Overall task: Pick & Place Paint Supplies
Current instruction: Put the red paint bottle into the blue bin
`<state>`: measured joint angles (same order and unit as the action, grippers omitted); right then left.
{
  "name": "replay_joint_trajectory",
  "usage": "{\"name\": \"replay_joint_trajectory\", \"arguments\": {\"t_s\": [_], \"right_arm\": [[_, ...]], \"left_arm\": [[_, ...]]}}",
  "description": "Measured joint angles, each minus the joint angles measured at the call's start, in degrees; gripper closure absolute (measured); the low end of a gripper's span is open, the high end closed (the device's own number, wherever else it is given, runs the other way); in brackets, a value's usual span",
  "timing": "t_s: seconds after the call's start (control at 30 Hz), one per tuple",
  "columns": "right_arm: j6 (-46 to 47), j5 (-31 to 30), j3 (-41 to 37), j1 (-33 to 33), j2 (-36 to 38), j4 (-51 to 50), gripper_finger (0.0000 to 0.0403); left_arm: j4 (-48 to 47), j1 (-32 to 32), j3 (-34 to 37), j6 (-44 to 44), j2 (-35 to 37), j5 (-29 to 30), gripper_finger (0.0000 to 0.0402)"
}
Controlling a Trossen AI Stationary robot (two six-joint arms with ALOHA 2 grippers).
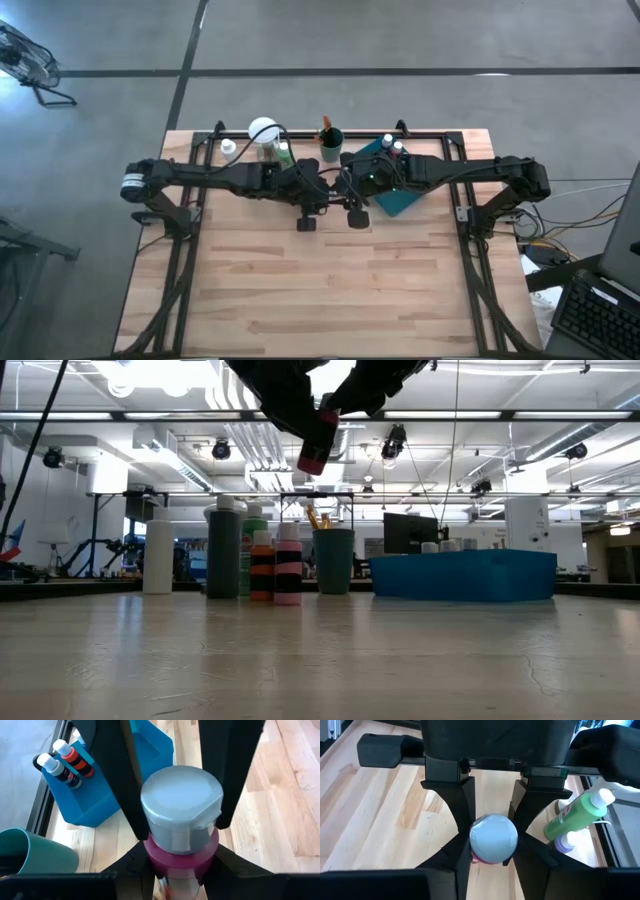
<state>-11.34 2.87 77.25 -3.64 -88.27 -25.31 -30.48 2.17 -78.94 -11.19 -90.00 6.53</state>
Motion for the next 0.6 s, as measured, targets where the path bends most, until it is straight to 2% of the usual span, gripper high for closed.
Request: {"name": "replay_joint_trajectory", "arguments": {"t_s": [0.23, 0.47, 0.6], "right_arm": [[-0.7, 0.0, 0.0, 0.0, 0.0, 0.4, 0.0289], [-0.4, 0.2, 0.0, 0.0, 0.0, 1.3, 0.0236], [-0.4, 0.2, 0.0, 0.0, 0.0, 1.4, 0.0250]], "left_arm": [[-0.1, 0.0, 0.0, -0.2, 0.0, 0.2, 0.0278], [0.0, 0.0, 0.0, -0.7, 0.0, 0.0, 0.0278], [0.0, 0.0, 0.0, -0.7, 0.0, 0.0, 0.0278]]}}
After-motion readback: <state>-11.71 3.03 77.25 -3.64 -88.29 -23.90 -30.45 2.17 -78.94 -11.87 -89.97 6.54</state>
